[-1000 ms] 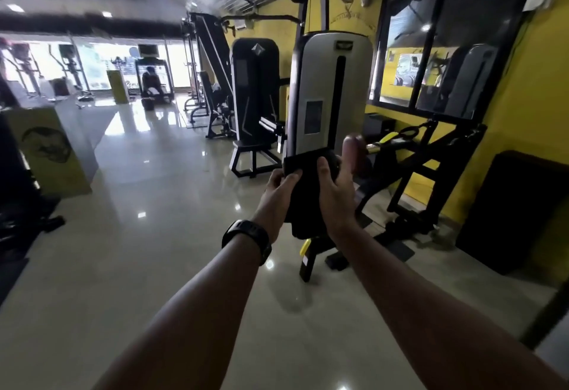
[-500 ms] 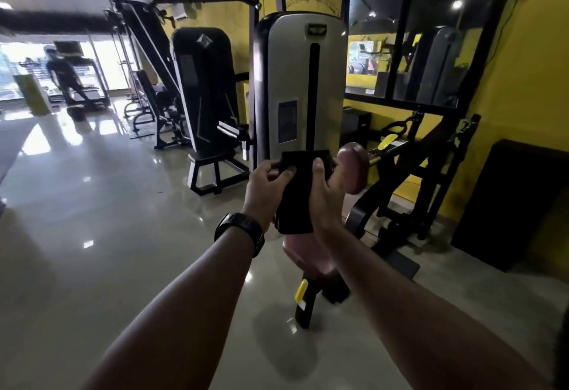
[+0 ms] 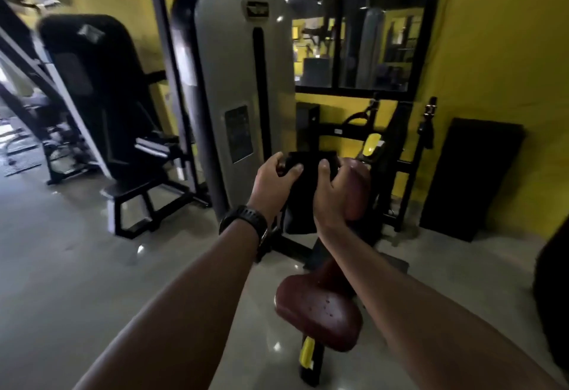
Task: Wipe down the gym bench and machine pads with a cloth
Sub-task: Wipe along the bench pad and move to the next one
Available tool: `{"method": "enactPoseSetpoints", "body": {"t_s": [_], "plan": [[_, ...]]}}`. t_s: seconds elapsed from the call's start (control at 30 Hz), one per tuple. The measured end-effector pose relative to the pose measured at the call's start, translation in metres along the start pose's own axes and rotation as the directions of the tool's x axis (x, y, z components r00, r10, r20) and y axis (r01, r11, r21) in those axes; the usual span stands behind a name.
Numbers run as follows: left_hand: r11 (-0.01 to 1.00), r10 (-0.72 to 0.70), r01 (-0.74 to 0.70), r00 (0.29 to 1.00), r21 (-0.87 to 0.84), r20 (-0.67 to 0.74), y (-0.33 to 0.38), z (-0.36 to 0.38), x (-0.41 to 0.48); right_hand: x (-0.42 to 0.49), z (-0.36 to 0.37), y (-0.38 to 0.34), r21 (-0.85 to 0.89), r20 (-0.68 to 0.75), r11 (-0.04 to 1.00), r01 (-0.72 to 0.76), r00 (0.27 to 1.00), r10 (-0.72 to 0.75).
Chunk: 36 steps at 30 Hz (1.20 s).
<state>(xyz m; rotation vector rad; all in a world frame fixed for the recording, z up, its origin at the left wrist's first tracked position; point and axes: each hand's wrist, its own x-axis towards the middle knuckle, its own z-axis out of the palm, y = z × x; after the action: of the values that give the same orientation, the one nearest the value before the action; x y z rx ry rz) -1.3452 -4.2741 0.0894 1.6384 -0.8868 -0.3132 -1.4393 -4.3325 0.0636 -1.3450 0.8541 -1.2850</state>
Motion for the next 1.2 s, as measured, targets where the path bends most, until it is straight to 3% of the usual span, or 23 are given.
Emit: {"method": "enactPoseSetpoints", "body": {"t_s": [0.2,0.3,0.37,0.43,0.57,0.7,0.9,1.03,1.2], "plan": [[0.999,-0.007,0.022,0.936,-0.036,0.352,-0.044,-0.004,0.099,0.041,0.058,0.027,-0.137,-0.310,0.989,0.050,0.946,-0.091],[0.998,0.019,0.009,0.892,-0.059,0.451,-0.055,-0.002,0.144,0.065,0.085,0.048,-0.124,-0.419,0.991,0.051,0.903,-0.099],[0.998,0.066,-0.056,0.852,-0.034,0.519,-0.057,0.005,0.163,0.082,0.096,0.068,-0.087,-0.490,0.996,0.011,0.870,-0.052],[0.976,0.164,-0.215,0.796,0.019,0.583,-0.064,0.015,0.182,0.097,0.106,0.084,-0.052,-0.570,0.998,-0.031,0.822,-0.004],[0.835,0.334,-0.546,0.609,0.074,0.720,-0.086,0.048,0.235,0.139,0.123,0.127,0.019,-0.749,0.999,-0.039,0.661,0.040],[0.696,0.381,-0.715,0.451,0.071,0.807,-0.101,0.084,0.276,0.182,0.126,0.157,0.039,-0.848,0.996,-0.082,0.524,0.077],[0.535,0.380,-0.844,0.202,-0.036,0.903,-0.102,0.134,0.324,0.230,0.123,0.183,0.041,-0.942,0.990,-0.135,0.326,0.083],[0.486,0.430,-0.840,-0.010,-0.241,0.903,-0.110,0.174,0.345,0.251,0.116,0.193,0.067,-0.986,0.992,-0.109,0.147,0.082],[0.415,0.473,-0.768,-0.277,-0.489,0.836,-0.129,0.210,0.368,0.276,0.135,0.202,-0.008,-0.977,0.998,-0.066,-0.210,-0.022]]}}
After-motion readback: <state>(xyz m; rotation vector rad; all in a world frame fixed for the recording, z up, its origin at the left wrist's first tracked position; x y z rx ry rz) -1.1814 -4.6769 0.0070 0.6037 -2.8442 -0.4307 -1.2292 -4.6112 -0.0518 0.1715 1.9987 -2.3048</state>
